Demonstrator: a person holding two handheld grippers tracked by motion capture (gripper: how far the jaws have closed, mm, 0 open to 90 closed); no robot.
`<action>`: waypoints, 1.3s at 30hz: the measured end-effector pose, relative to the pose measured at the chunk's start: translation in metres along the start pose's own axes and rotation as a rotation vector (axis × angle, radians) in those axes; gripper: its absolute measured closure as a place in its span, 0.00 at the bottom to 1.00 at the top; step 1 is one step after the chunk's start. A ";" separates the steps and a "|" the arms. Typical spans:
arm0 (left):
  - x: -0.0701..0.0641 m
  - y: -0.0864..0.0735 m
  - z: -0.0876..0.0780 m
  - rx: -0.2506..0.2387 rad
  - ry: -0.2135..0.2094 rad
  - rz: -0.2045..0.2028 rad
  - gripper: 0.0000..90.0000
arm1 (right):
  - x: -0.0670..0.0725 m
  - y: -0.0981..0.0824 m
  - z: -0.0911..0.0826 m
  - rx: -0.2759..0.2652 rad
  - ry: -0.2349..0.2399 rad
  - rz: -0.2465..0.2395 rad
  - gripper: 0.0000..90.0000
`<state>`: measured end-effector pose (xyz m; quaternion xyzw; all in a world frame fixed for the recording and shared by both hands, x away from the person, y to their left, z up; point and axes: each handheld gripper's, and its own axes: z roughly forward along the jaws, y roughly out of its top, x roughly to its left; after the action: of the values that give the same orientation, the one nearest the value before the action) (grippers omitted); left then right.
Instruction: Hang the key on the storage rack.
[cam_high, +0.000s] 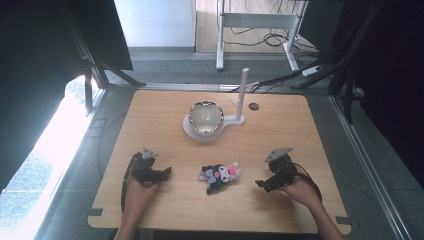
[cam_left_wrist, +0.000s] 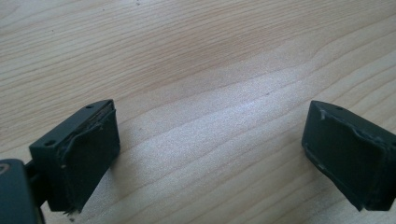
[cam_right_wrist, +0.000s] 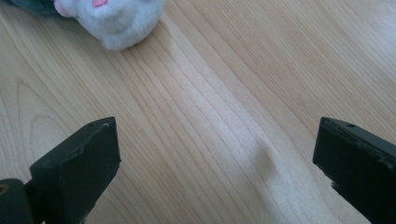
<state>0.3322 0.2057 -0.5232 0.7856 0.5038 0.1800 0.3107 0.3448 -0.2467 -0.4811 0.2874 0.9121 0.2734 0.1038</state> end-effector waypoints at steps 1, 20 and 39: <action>0.000 0.000 0.000 0.000 0.000 0.000 0.05 | 0.000 0.005 0.002 0.015 0.010 -0.013 0.01; 0.000 0.000 0.000 0.002 0.001 0.002 0.05 | 0.016 0.056 0.019 0.143 0.109 -0.215 0.04; 0.000 0.000 0.000 0.000 0.000 -0.001 0.05 | 0.036 0.105 0.048 0.255 0.217 -0.385 0.08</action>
<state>0.3323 0.2057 -0.5233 0.7853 0.5041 0.1802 0.3108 0.3814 -0.1323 -0.4634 0.0881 0.9829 0.1604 0.0182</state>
